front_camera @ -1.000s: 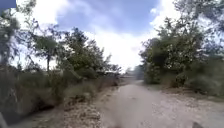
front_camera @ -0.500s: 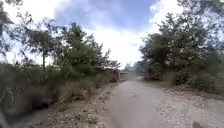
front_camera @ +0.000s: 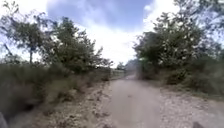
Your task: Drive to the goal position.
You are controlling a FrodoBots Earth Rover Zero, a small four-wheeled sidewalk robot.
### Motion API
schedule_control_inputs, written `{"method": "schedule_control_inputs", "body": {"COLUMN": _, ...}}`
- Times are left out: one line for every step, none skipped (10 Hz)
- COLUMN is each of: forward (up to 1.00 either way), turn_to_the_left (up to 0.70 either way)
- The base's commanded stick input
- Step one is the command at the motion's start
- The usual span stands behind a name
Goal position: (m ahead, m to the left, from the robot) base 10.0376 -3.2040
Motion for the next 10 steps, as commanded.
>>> {"method": "schedule_control_inputs", "body": {"forward": 0.45, "turn_to_the_left": 0.0}}
{"method": "schedule_control_inputs", "body": {"forward": 0.45, "turn_to_the_left": 0.0}}
{"method": "schedule_control_inputs", "body": {"forward": 0.45, "turn_to_the_left": 0.0}}
{"method": "schedule_control_inputs", "body": {"forward": 0.45, "turn_to_the_left": 0.0}}
{"method": "schedule_control_inputs", "body": {"forward": 0.45, "turn_to_the_left": 0.0}}
{"method": "schedule_control_inputs", "body": {"forward": 0.45, "turn_to_the_left": 0.0}}
{"method": "schedule_control_inputs", "body": {"forward": 0.45, "turn_to_the_left": 0.0}}
{"method": "schedule_control_inputs", "body": {"forward": 0.45, "turn_to_the_left": 0.0}}
{"method": "schedule_control_inputs", "body": {"forward": 0.45, "turn_to_the_left": 0.0}}
{"method": "schedule_control_inputs", "body": {"forward": 0.45, "turn_to_the_left": 0.0}}
